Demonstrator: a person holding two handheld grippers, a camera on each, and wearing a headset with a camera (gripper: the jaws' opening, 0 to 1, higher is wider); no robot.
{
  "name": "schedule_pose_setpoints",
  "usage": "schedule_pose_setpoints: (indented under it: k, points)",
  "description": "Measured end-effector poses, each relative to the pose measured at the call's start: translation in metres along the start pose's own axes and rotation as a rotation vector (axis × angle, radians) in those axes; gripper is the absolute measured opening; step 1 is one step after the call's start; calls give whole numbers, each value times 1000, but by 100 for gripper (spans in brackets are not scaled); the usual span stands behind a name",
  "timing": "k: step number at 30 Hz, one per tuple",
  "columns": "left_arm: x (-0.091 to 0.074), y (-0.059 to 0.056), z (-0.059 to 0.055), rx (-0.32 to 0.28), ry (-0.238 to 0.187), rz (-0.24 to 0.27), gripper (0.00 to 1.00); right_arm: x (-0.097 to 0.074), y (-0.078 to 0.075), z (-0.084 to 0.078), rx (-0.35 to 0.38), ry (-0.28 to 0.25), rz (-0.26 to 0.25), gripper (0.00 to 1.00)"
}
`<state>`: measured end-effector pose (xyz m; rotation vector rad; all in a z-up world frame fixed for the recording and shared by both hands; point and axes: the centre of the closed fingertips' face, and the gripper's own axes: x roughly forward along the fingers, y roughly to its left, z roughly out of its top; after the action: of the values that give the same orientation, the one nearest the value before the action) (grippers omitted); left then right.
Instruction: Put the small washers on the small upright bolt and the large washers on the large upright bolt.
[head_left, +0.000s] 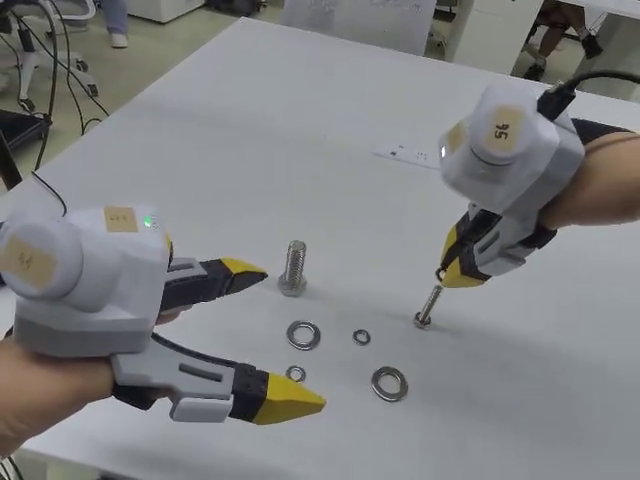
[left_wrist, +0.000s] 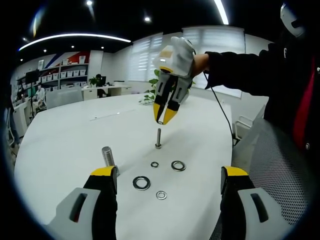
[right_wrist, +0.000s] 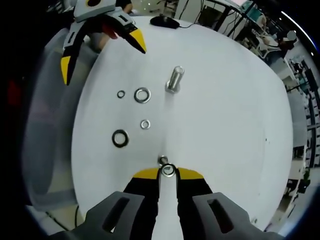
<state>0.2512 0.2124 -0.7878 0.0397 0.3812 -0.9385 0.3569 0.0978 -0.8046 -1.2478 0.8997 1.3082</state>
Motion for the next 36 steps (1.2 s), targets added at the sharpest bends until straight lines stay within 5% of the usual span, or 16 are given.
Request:
schedule_pose_setpoints:
  k: [36]
  points:
    - [-6,-3,-7,-8,6,5,85,27,10,-2,22,1,35,13]
